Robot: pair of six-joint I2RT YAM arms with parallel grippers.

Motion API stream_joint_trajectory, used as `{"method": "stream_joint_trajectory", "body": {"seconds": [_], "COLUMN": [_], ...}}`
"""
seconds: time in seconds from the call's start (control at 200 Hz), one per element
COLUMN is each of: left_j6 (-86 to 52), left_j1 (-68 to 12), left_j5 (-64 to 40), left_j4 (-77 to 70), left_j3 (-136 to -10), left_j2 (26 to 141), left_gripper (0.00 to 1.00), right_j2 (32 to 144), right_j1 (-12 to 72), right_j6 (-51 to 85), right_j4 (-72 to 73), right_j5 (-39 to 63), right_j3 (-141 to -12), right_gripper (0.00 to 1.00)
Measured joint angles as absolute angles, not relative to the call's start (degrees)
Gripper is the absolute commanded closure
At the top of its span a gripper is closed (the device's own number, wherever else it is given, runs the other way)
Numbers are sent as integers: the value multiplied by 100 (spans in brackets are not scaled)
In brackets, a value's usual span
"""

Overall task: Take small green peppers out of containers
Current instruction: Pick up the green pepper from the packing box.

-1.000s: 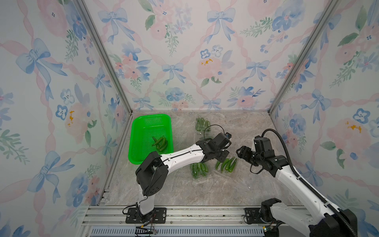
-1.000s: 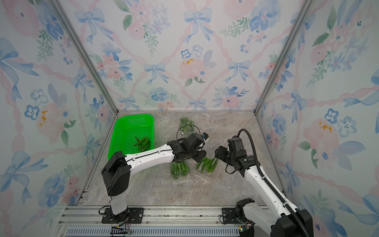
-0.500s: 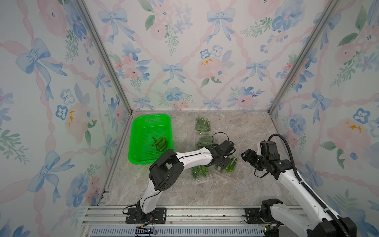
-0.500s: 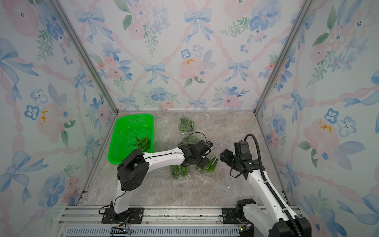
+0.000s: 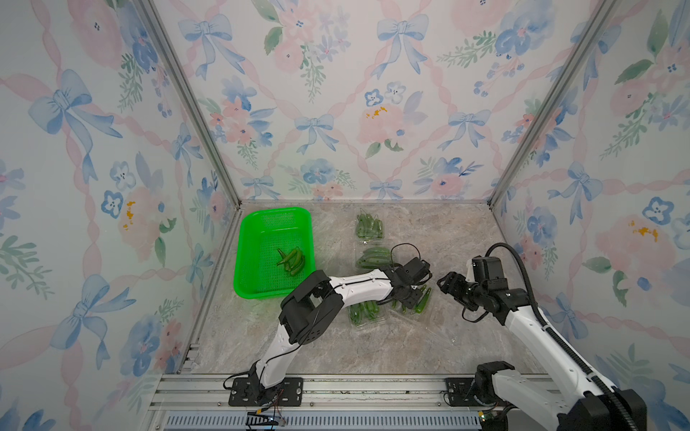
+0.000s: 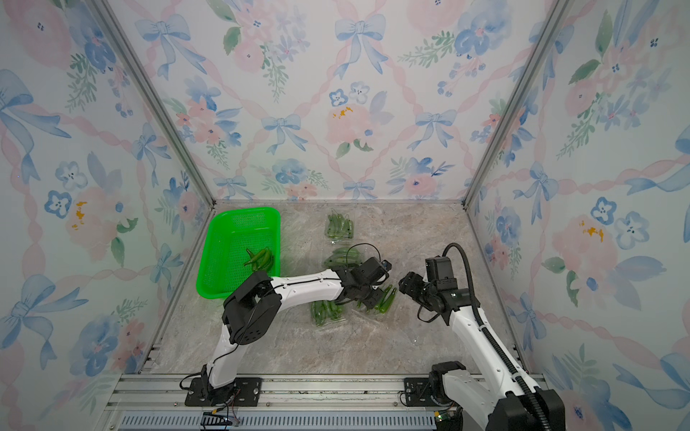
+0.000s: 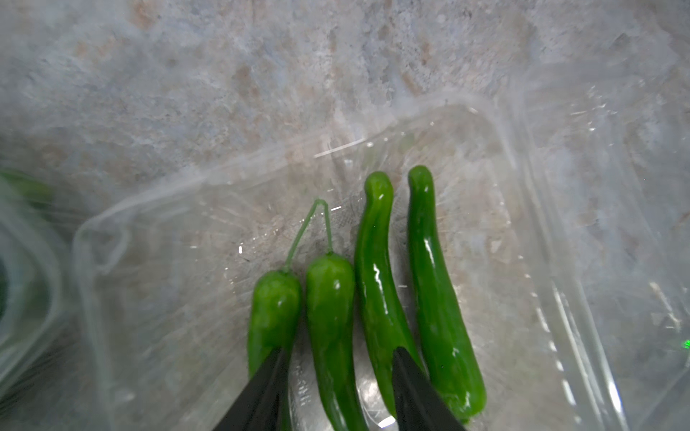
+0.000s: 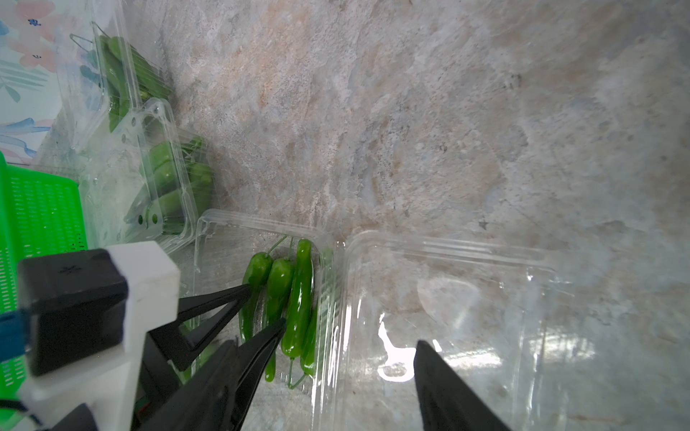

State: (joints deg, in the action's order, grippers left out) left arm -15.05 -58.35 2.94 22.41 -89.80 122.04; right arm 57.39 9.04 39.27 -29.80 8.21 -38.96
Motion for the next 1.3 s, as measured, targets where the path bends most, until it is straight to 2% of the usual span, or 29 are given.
{"method": "stream_joint_trajectory", "body": {"seconds": [0.545, 0.92, 1.3], "left_j6": [-1782, -2147, -2241], "left_j1": [-5824, -5664, -5664], "left_j5": [187, 172, 167], "left_j4": [2189, 2202, 2239], "left_j3": [-9297, -9314, -9314], "left_j2": [12497, 12610, 12623], "left_gripper": [67, 65, 86], "right_j2": [5677, 5647, 5647], "right_j1": [794, 786, 757], "right_j6": [3811, 3809, 3793], "right_j4": [-2982, -2982, -2982], "right_j5": [843, 862, 880], "right_j3": [-3896, -3894, -3879], "right_gripper": [26, 27, 27]}}
